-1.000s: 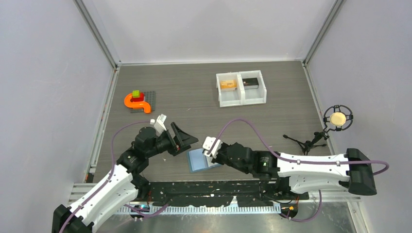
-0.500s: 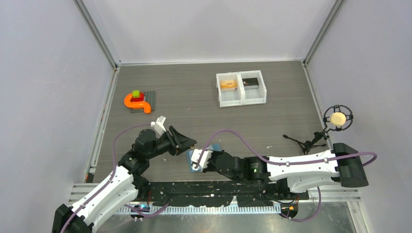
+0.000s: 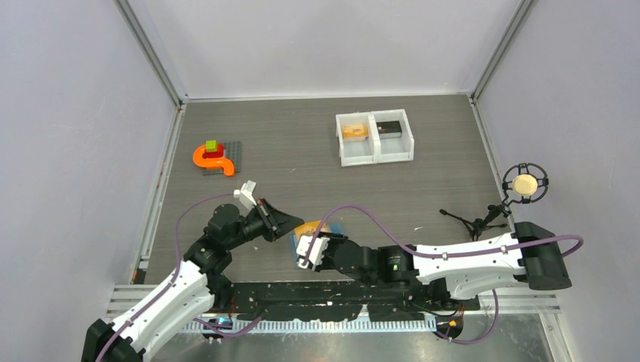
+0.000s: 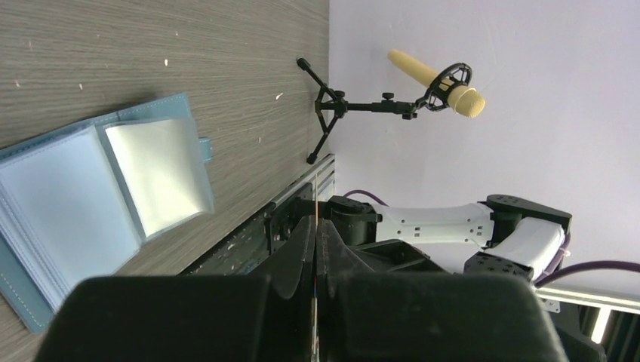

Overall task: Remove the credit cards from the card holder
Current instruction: Place the credit card in the storage box.

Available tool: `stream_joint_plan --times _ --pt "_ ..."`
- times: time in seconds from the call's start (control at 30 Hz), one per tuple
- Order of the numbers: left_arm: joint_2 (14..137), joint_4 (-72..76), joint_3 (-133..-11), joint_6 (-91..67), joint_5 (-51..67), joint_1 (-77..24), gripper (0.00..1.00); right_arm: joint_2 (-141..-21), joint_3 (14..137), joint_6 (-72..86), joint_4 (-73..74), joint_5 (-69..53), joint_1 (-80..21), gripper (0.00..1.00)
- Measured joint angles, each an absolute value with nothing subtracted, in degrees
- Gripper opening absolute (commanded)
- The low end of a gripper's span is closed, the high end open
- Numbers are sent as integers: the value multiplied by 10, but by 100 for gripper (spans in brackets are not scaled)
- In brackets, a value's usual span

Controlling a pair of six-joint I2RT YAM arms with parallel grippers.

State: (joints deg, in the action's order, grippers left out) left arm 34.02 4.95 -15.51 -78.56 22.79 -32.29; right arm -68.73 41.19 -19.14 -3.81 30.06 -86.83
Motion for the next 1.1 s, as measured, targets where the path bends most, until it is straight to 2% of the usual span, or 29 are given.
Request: stream_joint_plan --times 0.23,0.5,0.63,0.97,1.03,1.1 --pt "355 71 -155 -707 243 -323 0 -636 402 -115 -2 229 -838 50" --pt "394 84 -155 -619 272 -323 0 -567 403 36 33 12 -662 49" --pt "409 98 -155 -599 296 -323 0 -557 403 70 32 -77 -609 49" --pt "435 105 -178 -562 394 -323 0 -672 444 34 63 -291 -545 52" --pt "435 108 -181 -560 405 -323 0 -696 455 26 67 -322 -545 49" --pt "435 108 -181 -557 415 -323 0 -712 461 20 70 -343 -545 39"
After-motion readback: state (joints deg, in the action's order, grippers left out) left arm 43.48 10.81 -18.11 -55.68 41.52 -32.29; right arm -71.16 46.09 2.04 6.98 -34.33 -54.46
